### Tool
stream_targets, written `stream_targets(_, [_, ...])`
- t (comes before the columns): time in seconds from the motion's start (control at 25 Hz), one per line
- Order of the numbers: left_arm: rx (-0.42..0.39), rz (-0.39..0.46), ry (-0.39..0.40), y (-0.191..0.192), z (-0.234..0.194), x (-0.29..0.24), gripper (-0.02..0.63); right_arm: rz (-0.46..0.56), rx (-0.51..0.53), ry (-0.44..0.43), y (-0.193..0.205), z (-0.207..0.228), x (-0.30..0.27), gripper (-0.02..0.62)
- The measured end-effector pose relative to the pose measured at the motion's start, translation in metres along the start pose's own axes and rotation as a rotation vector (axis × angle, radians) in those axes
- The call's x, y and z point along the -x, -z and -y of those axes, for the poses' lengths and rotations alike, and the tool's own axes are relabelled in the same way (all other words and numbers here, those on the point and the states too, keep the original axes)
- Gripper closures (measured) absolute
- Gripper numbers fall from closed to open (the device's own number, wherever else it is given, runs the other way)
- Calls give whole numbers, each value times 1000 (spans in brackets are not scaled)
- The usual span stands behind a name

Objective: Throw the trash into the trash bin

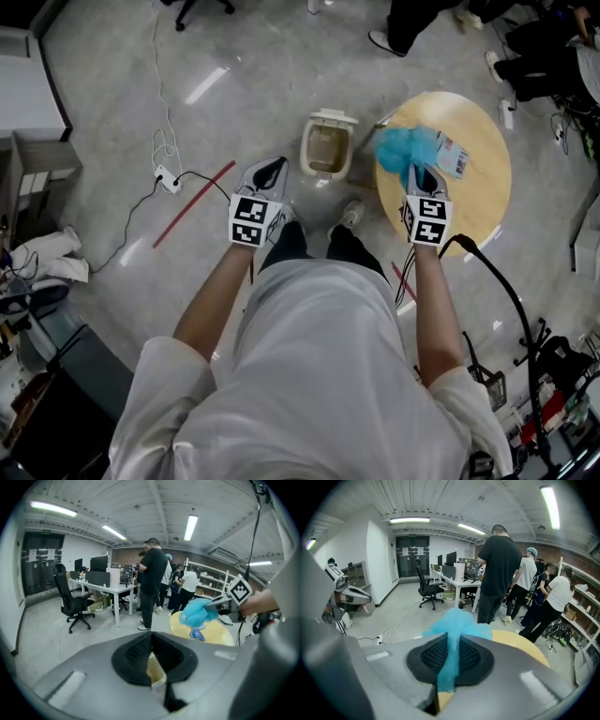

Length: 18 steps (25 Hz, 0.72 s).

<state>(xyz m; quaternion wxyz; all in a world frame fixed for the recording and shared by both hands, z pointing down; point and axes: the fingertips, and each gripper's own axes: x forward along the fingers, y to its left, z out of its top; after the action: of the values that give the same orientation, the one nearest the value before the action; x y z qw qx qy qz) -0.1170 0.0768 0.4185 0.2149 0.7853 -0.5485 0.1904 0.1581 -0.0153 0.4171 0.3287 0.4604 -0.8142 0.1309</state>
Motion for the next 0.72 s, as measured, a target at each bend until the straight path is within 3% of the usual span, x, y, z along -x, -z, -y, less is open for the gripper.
stream_targets(0.72, [64,-23,-98,32,-60,35,601,-47,43,-126,0,-82,-53,581])
